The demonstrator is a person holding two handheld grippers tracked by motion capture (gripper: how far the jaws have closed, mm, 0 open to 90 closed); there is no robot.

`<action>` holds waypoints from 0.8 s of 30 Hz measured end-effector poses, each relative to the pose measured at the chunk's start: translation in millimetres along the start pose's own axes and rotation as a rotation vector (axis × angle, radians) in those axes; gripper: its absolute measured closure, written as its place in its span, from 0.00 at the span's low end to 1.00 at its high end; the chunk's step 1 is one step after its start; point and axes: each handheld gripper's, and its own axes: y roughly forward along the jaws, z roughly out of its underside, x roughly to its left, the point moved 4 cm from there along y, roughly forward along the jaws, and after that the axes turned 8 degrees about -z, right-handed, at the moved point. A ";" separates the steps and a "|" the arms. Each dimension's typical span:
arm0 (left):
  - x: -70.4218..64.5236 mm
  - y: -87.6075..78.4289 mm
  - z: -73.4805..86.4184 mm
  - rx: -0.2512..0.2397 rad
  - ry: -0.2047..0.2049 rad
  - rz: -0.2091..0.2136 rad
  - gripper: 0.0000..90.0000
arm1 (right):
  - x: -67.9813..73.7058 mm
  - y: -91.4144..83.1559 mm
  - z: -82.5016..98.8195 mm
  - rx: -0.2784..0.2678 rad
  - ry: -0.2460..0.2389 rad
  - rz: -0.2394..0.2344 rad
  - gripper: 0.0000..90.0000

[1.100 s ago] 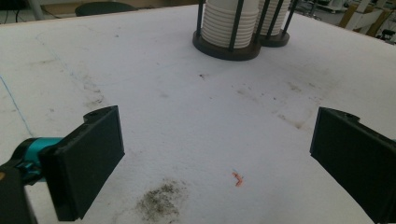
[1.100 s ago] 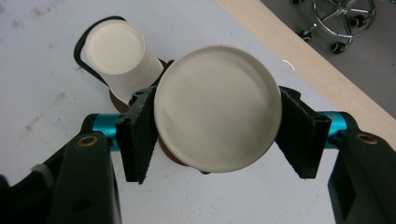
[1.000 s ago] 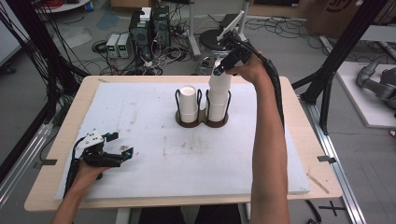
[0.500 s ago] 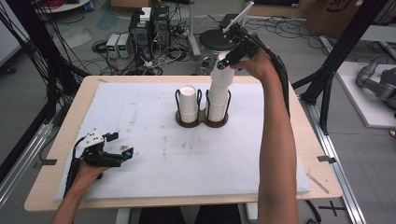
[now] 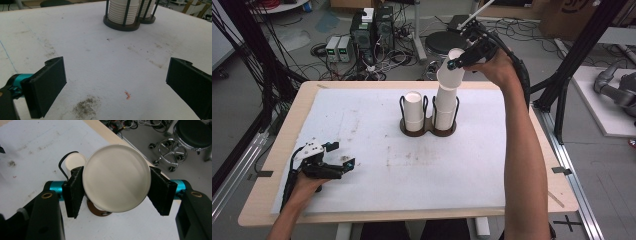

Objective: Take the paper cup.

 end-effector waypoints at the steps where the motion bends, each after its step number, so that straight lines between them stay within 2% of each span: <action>1: 0.1 0.0 0.0 0.001 0.000 0.000 0.03 | 1.6 -2.1 0.3 -0.013 -0.006 -0.012 0.40; 3: 0.0 -0.1 0.0 0.000 0.000 0.000 0.03 | 5.4 -7.9 1.5 -0.037 -0.019 -0.024 0.40; 7: -0.1 -0.2 0.0 0.003 0.009 -0.002 0.03 | 14.8 -21.8 7.6 -0.106 -0.050 -0.075 0.40; 13: -0.3 -0.2 0.0 0.002 0.004 -0.003 0.03 | 28.8 -37.0 28.4 -0.183 -0.098 -0.119 0.40; 18: -0.2 -0.2 0.0 0.002 0.001 -0.003 0.03 | 38.5 -36.2 53.8 -0.226 -0.114 -0.154 0.40; 22: -0.2 -0.3 0.1 0.004 0.006 -0.006 0.03 | 42.1 -29.9 73.9 -0.262 -0.106 -0.193 0.40; 24: -0.2 -0.4 0.1 0.004 0.007 -0.007 0.03 | 43.1 -25.4 81.5 -0.268 -0.107 -0.198 0.40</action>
